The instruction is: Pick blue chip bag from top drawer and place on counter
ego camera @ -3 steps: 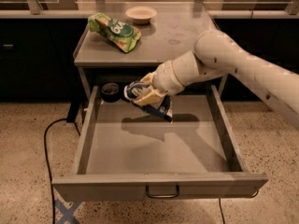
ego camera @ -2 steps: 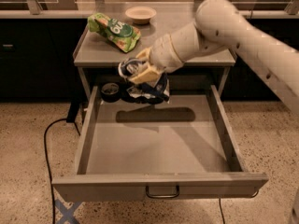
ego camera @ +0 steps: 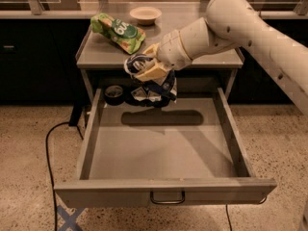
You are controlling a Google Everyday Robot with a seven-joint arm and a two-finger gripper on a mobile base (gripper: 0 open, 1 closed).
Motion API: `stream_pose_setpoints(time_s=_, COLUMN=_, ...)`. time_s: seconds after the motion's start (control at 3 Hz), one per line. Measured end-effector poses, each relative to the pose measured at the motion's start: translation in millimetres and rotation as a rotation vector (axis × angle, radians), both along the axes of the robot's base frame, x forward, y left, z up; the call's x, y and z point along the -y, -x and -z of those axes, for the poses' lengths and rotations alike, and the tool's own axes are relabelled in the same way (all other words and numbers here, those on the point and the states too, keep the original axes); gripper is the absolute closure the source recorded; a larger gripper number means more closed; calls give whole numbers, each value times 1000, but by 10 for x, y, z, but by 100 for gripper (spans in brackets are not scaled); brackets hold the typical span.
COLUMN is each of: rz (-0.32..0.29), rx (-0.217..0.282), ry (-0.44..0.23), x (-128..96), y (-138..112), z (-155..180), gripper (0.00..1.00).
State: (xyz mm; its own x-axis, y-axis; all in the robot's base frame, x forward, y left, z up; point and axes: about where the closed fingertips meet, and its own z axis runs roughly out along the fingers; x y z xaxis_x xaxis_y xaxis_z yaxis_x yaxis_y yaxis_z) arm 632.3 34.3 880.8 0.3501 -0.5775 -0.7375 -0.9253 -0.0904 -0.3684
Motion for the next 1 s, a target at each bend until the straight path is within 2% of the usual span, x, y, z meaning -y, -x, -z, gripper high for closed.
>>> stream_pose_setpoints(time_s=0.33, rz=-6, rx=20, ry=19, x=-13, y=-43, z=-54, gripper=100)
stream_pose_setpoints(time_s=0.67, rz=-6, rx=121, ry=74, x=-3, y=-277, z=-356, gripper=100)
stream_pose_setpoints(time_s=1.0, rz=-7, rx=203, ry=159, x=-11, y=-673, z=-617, gripper=100)
